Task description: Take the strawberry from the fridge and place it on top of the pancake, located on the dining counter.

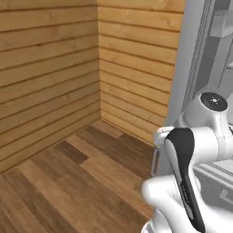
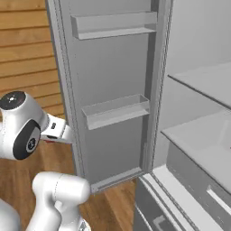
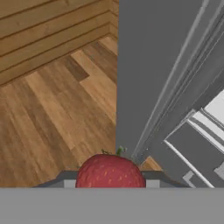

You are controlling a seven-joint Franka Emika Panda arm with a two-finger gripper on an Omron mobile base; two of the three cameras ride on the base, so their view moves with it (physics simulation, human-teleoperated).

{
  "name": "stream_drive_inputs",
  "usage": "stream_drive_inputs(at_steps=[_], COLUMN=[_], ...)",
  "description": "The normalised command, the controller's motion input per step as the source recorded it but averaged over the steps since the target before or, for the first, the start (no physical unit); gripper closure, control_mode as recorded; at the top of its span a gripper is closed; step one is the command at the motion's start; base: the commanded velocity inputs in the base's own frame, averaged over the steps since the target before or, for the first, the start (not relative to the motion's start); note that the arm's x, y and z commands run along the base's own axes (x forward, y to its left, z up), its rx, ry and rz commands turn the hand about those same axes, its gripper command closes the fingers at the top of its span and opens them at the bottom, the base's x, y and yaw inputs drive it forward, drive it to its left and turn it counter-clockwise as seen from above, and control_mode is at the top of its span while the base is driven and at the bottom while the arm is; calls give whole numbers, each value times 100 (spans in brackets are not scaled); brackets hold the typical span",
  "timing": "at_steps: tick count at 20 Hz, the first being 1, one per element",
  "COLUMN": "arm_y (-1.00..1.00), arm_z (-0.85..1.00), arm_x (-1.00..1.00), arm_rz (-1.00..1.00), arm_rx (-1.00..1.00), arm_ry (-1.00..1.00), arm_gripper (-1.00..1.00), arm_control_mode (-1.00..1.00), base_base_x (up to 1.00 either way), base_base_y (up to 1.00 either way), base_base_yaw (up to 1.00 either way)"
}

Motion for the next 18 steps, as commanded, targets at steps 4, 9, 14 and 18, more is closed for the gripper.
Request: stream_drive_inputs(at_steps=[4,9,14,18], arm_y=[0,0,0,0], arm_z=[0,0,0,0], arm_x=[0,0,0,0], arm_rz=[0,0,0,0], arm_rx=[0,0,0,0], arm_ry=[0,0,0,0], arm_gripper=[100,100,100,100], arm_control_mode=[100,100,100,100], base_base_x=[-88,-24,6,34], base_base_y=[51,75,69,91], base_base_yaw=[67,62,44,33])
